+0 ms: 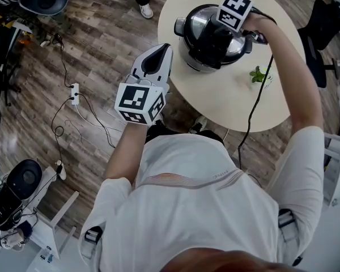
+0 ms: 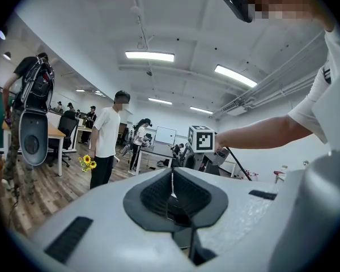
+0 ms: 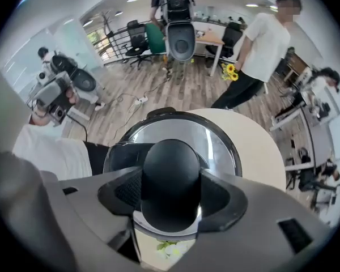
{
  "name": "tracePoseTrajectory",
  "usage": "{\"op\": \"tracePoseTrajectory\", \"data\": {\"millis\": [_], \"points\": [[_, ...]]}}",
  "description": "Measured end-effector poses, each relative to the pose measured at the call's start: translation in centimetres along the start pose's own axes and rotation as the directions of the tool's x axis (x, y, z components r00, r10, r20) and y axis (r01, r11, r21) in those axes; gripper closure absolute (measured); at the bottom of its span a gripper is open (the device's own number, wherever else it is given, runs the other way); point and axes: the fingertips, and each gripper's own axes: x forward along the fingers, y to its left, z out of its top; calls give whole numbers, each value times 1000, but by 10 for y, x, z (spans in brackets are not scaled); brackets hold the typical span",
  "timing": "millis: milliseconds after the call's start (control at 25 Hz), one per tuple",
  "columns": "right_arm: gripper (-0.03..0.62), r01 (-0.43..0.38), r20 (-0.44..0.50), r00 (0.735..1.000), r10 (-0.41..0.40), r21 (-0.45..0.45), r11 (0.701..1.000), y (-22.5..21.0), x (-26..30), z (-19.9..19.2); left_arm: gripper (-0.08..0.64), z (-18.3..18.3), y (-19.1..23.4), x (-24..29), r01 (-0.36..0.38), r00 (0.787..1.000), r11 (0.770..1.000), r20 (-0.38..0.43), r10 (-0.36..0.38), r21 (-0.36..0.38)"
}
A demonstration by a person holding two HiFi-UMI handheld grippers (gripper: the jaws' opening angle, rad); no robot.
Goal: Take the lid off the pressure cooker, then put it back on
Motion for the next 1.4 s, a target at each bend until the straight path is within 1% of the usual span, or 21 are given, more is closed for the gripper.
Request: {"op": "tracePoseTrajectory", "data": {"millis": [40,120,200,360,480,560,600,640,680,720,800,880,920,1000,1040,1080,1120,1200,1240,1320,1400], "points": [[311,-10,-19,1000,9,-78,997,2,0,-1,549,-1,0,-1,-1,1000,1000,-3,1,-1],[311,-33,-38,999,25,-224,974,6,-1,-2,549,-2,-2,-3,-4,1000,1000,-10,4,0],[311,-44,-38,999,34,-289,956,7,-2,-2,549,-3,-2,-5,-9,1000,1000,-16,9,3],[310,-31,0,999,32,-276,961,8,-1,-1,548,-4,0,-8,-20,1000,1000,-19,20,6],[308,-5,95,995,29,-245,969,6,-7,0,549,1,-2,-7,-17,1000,1000,-11,17,10],[308,17,207,978,24,-196,981,5,-20,1,549,6,-4,-5,-10,1000,1000,-3,10,13],[308,35,278,961,13,-166,986,5,-32,1,549,8,-5,-3,-6,1000,1000,1,6,14],[308,59,354,935,-8,-133,989,5,-47,2,549,11,-6,-1,-1,1000,1000,4,1,16],[308,88,432,901,-37,-98,991,5,-65,2,549,13,-8,1,4,1000,1000,7,-4,17],[308,117,508,858,-73,-56,992,6,-85,2,549,17,-9,3,9,1000,1000,11,-9,19],[311,165,644,749,-159,51,985,8,-127,-2,549,26,-13,7,21,1000,999,18,-21,27],[320,197,743,611,-273,192,962,11,-170,-13,549,35,-18,12,35,999,999,26,-37,40],[351,208,774,530,-345,275,938,12,-191,-23,549,39,-21,15,43,999,998,30,-44,48],[468,208,795,364,-485,438,875,17,-228,-46,549,48,-28,21,58,997,996,38,-60,63],[487,196,790,294,-538,501,843,23,-242,-58,549,52,-31,25,65,997,995,43,-68,69],[501,182,780,238,-579,549,816,29,-252,-70,549,56,-35,28,73,996,994,48,-76,76],[521,173,766,195,-613,588,790,37,-258,-82,549,60,-38,31,80,995,993,53,-84,82],[549,176,722,136,-678,656,734,51,-262,-104,549,67,-47,35,93,993,991,59,-99,95],[568,179,695,117,-710,688,703,57,-261,-115,549,69,-51,37,100,992,990,61,-106,101],[591,175,640,93,-763,743,645,69,-256,-136,549,74,-61,41,112,991,987,65,-120,115],[591,157,595,83,-800,785,600,79,-248,-154,549,77,-71,42,123,989,984,67,-133,129]]}}
